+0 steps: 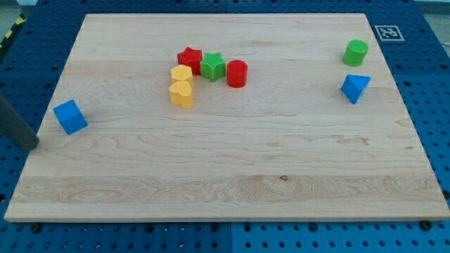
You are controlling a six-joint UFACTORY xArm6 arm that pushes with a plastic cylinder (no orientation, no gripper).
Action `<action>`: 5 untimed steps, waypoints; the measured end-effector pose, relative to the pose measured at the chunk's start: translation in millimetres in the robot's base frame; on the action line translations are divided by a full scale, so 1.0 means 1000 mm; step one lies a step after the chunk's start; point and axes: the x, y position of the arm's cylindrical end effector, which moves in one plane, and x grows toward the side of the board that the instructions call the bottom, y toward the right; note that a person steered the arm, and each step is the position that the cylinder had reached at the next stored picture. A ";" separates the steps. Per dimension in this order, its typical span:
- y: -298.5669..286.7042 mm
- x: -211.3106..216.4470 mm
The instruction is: Push blue cube towards bottom center
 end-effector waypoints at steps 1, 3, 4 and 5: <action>0.010 -0.040; 0.172 -0.040; 0.161 -0.040; 0.117 -0.040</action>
